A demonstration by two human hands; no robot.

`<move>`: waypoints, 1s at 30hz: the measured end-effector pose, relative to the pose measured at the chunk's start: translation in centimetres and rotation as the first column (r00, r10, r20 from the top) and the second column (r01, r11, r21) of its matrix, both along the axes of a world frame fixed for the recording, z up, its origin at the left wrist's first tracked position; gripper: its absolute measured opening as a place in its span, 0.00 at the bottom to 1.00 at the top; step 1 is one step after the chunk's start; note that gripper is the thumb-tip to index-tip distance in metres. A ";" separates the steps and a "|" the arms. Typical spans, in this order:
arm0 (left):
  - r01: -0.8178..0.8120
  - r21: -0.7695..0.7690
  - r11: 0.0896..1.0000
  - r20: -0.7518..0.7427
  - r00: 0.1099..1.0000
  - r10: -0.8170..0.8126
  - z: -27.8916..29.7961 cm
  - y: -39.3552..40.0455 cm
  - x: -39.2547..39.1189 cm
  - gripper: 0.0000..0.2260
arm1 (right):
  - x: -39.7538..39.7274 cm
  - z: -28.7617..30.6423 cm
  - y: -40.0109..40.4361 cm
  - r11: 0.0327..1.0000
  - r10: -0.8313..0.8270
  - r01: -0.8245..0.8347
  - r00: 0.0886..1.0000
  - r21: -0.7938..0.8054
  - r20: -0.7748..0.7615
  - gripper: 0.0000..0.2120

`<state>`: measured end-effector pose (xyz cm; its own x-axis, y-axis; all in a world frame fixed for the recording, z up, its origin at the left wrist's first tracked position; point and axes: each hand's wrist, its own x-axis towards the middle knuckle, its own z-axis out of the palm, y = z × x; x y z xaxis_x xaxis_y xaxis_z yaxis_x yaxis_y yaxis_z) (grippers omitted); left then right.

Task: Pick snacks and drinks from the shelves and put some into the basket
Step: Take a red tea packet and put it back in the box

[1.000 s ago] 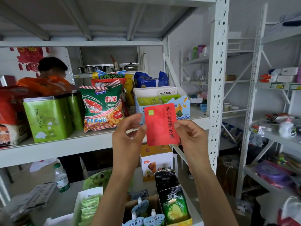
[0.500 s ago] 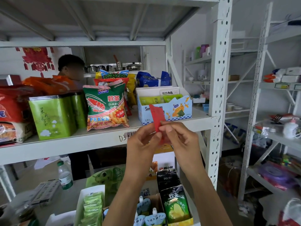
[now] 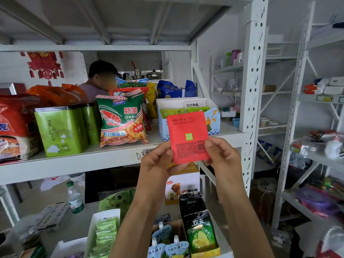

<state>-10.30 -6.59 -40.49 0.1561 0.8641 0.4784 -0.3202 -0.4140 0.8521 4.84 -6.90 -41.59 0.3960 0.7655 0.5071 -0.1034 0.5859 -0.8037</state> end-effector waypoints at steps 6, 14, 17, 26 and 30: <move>-0.009 0.030 1.000 0.017 1.000 0.008 0.1 -0.1 -0.1 0.14 | 0.0 0.1 -0.2 0.995 0.093 -0.091 0.995 0.032 -0.037 0.12; -0.028 0.033 0.999 -0.004 1.000 0.028 0.1 0.0 -0.2 0.14 | -0.1 0.2 -0.3 0.992 0.121 -0.119 0.992 0.042 -0.038 0.11; -0.030 0.030 0.999 -0.008 1.000 0.030 0.2 0.1 -0.2 0.14 | -0.1 0.2 -0.1 0.992 0.121 -0.119 0.992 0.041 -0.038 0.10; -0.028 0.021 0.999 -0.005 1.000 0.028 -0.1 0.6 -0.1 0.14 | 0.1 0.0 0.3 0.992 0.127 -0.126 0.990 0.013 -0.065 0.08; -0.031 0.024 0.999 -0.002 1.000 0.031 -0.2 0.9 -0.1 0.14 | 0.0 -0.1 0.5 0.992 0.129 -0.129 0.990 0.011 -0.058 0.08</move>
